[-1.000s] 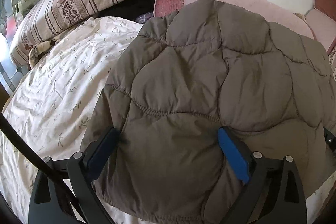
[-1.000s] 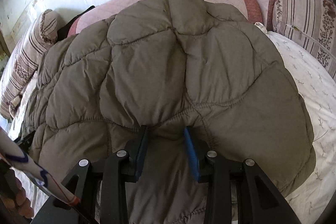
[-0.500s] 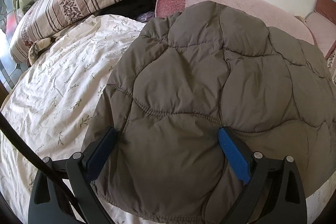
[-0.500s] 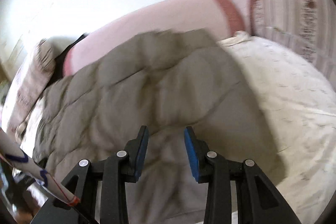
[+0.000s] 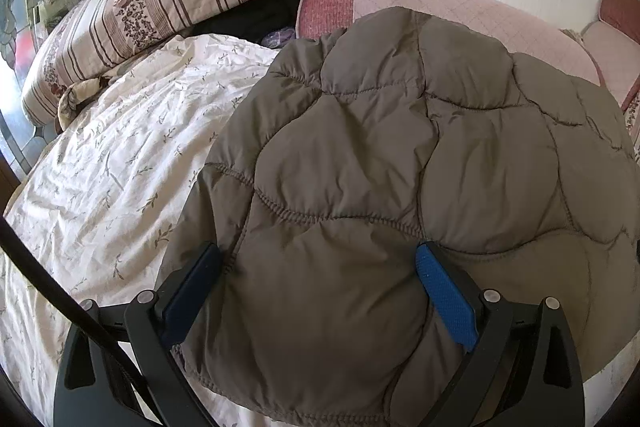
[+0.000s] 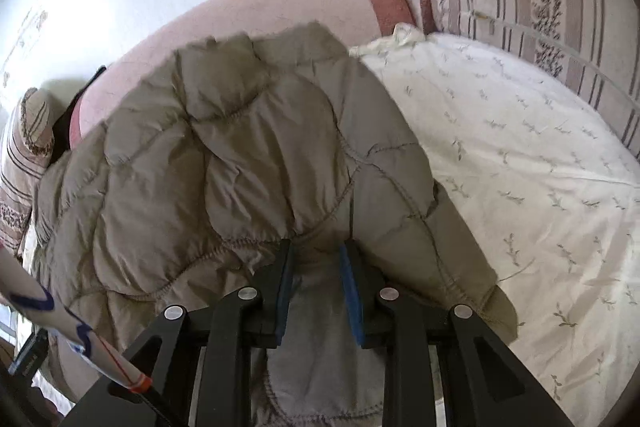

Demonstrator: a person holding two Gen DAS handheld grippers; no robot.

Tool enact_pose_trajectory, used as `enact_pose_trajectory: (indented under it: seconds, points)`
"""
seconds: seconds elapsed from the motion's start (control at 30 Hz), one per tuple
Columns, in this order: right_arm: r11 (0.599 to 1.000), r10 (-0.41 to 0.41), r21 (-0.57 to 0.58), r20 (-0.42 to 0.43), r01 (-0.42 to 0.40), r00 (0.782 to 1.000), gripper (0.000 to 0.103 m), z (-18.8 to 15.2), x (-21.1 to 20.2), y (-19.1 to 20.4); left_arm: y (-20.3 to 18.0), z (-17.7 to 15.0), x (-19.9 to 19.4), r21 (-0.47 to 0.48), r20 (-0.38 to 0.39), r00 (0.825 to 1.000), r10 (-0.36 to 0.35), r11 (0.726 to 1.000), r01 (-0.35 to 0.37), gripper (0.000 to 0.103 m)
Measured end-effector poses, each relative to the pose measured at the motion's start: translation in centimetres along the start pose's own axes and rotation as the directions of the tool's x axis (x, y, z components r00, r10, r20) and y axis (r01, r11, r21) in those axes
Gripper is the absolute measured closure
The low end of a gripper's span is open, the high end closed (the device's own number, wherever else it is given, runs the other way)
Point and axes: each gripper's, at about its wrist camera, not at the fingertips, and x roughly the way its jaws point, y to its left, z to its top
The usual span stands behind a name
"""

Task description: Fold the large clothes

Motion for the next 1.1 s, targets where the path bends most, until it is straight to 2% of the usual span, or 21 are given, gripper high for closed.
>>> enact_pose_trajectory:
  seconds: [0.1, 0.2, 0.23, 0.33, 0.43, 0.67, 0.9, 0.97, 1.1]
  points:
    - [0.996, 0.003, -0.093, 0.102, 0.007, 0.995, 0.077, -0.7, -2.3, 2.2, -0.3, -0.1, -0.2, 0.010, 0.012, 1.000, 0.014, 1.000, -0.014, 0.005]
    - [0.979, 0.099, -0.192, 0.156, -0.068, 0.983, 0.076, -1.6, -3.9, 5.1, -0.5, -0.2, -0.4, 0.009, 0.023, 0.999, 0.024, 1.000, -0.024, 0.005]
    - [0.967, 0.138, -0.233, 0.156, -0.099, 0.978, 0.076, -2.2, -4.2, 6.3, -0.5, -0.2, -0.4, 0.009, 0.025, 0.999, 0.026, 1.000, -0.026, 0.005]
    - [0.936, 0.187, -0.325, 0.130, -0.136, 0.974, 0.075, -3.7, -4.1, 8.9, -0.7, -0.3, -0.5, 0.009, 0.032, 0.999, 0.032, 0.999, -0.032, 0.005]
    - [0.919, 0.201, -0.361, 0.085, -0.158, 0.976, 0.075, -5.0, -3.4, 10.4, -0.8, -0.4, -0.6, 0.007, 0.036, 0.999, 0.032, 0.999, -0.033, 0.005]
    - [0.922, 0.183, -0.352, 0.035, -0.160, 0.982, 0.072, -5.2, -1.2, 10.0, -0.7, -0.4, -0.6, 0.008, 0.037, 0.999, 0.033, 0.999, -0.034, 0.005]
    - [0.923, 0.176, -0.352, 0.030, -0.154, 0.984, 0.070, -5.1, -1.4, 10.0, -0.7, -0.3, -0.6, 0.008, 0.037, 0.999, 0.033, 0.999, -0.033, 0.005]
    - [0.929, 0.189, -0.330, 0.043, -0.165, 0.981, 0.070, -4.6, -2.1, 9.5, -0.7, -0.3, -0.6, 0.007, 0.037, 0.999, 0.032, 0.999, -0.033, 0.005]
    - [0.955, 0.145, -0.276, 0.132, -0.104, 0.981, 0.067, -3.0, -3.4, 7.7, -0.8, -0.2, -0.5, 0.007, 0.035, 0.999, 0.032, 0.999, -0.032, 0.005]
